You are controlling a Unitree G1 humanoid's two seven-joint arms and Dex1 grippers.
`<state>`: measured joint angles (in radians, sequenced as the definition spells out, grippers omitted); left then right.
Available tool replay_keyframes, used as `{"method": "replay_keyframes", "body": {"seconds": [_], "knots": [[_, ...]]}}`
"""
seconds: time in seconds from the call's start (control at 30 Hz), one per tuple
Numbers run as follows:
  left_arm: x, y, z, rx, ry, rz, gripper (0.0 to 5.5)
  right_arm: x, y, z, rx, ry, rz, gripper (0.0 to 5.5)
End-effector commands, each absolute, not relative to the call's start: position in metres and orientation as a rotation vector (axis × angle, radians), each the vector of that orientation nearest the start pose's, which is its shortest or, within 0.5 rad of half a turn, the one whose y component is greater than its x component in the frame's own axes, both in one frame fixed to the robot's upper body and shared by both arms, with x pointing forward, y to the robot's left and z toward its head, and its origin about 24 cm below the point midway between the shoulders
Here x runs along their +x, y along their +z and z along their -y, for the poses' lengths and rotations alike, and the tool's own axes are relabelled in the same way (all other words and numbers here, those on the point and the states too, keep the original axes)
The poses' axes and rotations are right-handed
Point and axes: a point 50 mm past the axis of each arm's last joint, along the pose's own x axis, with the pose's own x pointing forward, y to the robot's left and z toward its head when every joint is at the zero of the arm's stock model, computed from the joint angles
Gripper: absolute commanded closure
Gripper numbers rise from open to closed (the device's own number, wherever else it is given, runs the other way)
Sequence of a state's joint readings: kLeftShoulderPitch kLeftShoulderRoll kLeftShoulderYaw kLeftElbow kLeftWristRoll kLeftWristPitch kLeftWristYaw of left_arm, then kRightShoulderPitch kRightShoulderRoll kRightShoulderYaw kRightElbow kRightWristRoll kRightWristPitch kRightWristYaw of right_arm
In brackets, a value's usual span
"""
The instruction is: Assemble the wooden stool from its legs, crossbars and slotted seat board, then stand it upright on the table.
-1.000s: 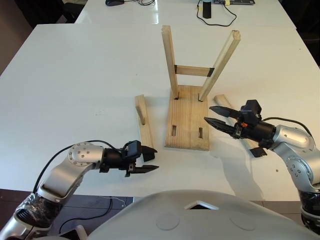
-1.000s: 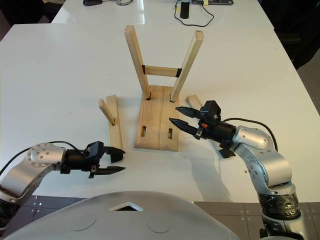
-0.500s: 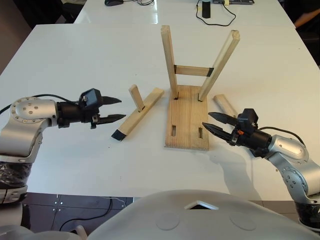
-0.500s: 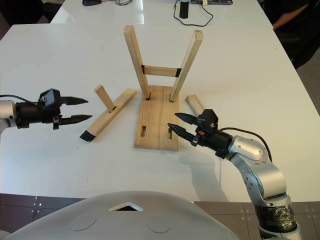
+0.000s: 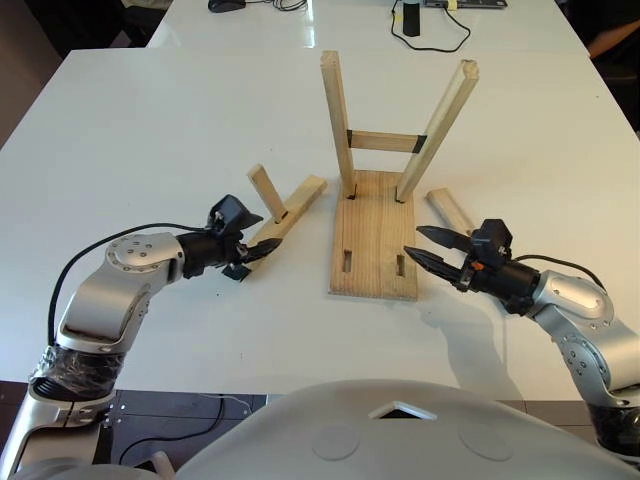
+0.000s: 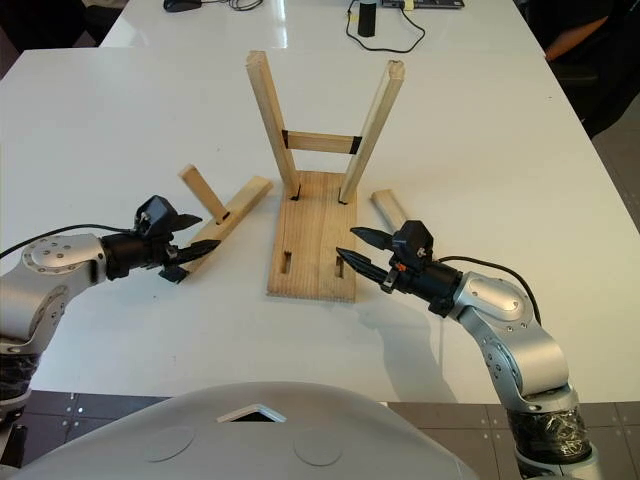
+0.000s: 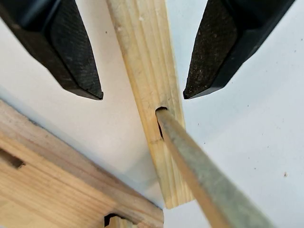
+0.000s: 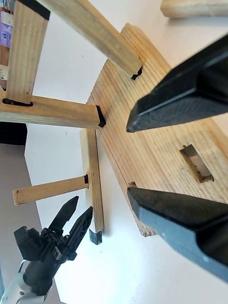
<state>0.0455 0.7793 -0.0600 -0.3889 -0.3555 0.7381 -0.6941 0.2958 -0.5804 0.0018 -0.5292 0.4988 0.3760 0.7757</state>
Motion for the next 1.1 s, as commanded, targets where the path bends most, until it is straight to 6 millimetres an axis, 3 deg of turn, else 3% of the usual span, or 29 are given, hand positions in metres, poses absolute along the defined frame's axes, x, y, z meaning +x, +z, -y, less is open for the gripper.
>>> {"method": "replay_keyframes", "body": {"seconds": [0.03, 0.2, 0.43, 0.57, 0.67, 0.73, 0.8, 0.9, 0.97, 1.1], "knots": [[0.213, 0.062, -0.216, 0.301, -0.696, -0.686, 2.34, 0.172, 0.082, 0.175, -0.020, 0.945, -0.229, 3.37], [0.213, 0.050, -0.218, 0.308, -0.654, -0.713, 2.34, 0.172, 0.081, 0.174, -0.023, 0.946, -0.231, 3.37], [0.213, 0.045, -0.221, 0.299, -0.656, -0.705, 3.36, 0.173, 0.082, 0.175, -0.026, 0.946, -0.228, 3.37], [0.225, 0.055, -0.224, 0.265, -0.641, -0.637, 3.46, 0.174, 0.086, 0.178, -0.021, 0.940, -0.216, 3.37], [0.253, 0.090, -0.235, 0.189, -0.593, -0.445, 3.46, 0.179, 0.098, 0.181, -0.008, 0.939, -0.168, 3.37], [0.273, 0.129, -0.247, 0.139, -0.558, -0.271, 3.46, 0.183, 0.114, 0.184, 0.049, 0.932, -0.099, 3.37], [0.280, 0.166, -0.251, 0.128, -0.600, -0.115, 3.46, 0.184, 0.134, 0.182, 0.122, 0.955, -0.021, 3.37], [0.266, 0.211, -0.234, 0.042, -0.827, 0.062, 3.46, 0.181, 0.165, 0.172, 0.192, 1.062, 0.089, 3.37], [0.242, 0.235, -0.212, -0.041, -1.069, 0.176, 3.46, 0.182, 0.189, 0.167, 0.253, 1.135, 0.171, 3.37], [0.210, 0.250, -0.179, -0.120, -1.384, 0.256, 3.46, 0.185, 0.228, 0.168, 0.346, 1.274, 0.258, 2.89]]}}
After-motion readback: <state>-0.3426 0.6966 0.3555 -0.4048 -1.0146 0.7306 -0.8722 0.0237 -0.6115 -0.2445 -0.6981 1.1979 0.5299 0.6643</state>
